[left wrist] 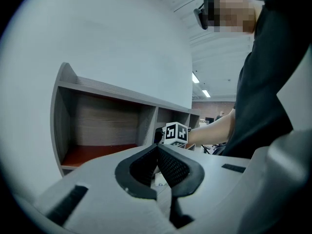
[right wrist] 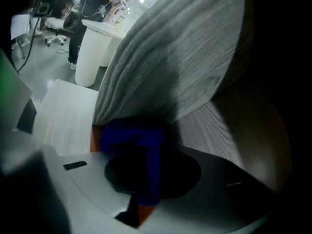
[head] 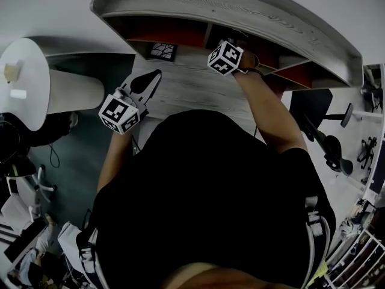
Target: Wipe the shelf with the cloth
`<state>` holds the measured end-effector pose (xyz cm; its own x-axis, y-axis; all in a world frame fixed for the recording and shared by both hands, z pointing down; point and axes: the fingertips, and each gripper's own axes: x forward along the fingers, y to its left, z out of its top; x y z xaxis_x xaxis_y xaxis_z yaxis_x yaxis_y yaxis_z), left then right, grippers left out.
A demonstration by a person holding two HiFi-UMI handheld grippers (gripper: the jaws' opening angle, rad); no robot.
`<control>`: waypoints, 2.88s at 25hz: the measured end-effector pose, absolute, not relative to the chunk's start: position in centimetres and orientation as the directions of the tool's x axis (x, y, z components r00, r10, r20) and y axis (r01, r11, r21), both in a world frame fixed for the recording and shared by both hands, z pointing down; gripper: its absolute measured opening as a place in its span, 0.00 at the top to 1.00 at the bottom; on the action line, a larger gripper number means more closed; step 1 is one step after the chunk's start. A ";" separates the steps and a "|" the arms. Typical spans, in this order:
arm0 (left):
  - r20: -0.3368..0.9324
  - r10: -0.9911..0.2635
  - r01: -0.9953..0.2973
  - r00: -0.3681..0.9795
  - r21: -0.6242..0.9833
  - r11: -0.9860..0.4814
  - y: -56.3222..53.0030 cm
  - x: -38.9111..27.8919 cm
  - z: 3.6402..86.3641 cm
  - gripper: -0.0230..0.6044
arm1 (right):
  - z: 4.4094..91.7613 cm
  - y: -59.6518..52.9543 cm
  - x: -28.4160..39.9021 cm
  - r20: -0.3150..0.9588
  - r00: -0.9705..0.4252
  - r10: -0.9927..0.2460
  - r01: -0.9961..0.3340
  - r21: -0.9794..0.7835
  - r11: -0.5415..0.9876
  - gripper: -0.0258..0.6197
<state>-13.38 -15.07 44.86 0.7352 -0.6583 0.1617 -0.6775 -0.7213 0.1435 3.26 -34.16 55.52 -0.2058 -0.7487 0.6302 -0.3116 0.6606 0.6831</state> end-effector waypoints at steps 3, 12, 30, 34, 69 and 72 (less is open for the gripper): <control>0.163 -0.680 -0.699 0.715 0.146 -0.700 -14.8 -14.2 44.8 0.94 | 55.5 -34.3 2.8 0.634 -0.213 -0.743 -0.308 0.679 0.667 0.91; 0.166 -0.675 -0.695 0.719 0.151 -0.703 -14.5 -13.3 45.0 0.94 | 55.5 -34.3 2.8 0.632 -0.228 -0.741 -0.306 0.675 0.671 0.91; 0.185 -0.674 -0.698 0.715 0.149 -0.700 -13.9 -12.6 45.2 0.94 | 55.4 -34.3 2.8 0.629 -0.237 -0.741 -0.295 0.680 0.671 0.91; 0.187 -0.674 -0.699 0.714 0.150 -0.699 -13.7 -12.6 45.3 0.94 | 55.5 -34.3 2.9 0.630 -0.242 -0.738 -0.298 0.676 0.674 0.91; 0.213 -0.413 -0.447 0.885 0.142 -0.883 -15.5 -1.8 45.2 0.94 | 50.9 -22.1 11.4 0.599 -0.368 -0.711 -0.579 0.450 0.679 0.89; 0.220 -0.381 -0.416 0.898 0.138 -0.899 -15.5 -0.8 45.3 0.94 | 50.1 -20.9 12.4 0.581 -0.357 -0.731 -0.611 0.447 0.654 0.89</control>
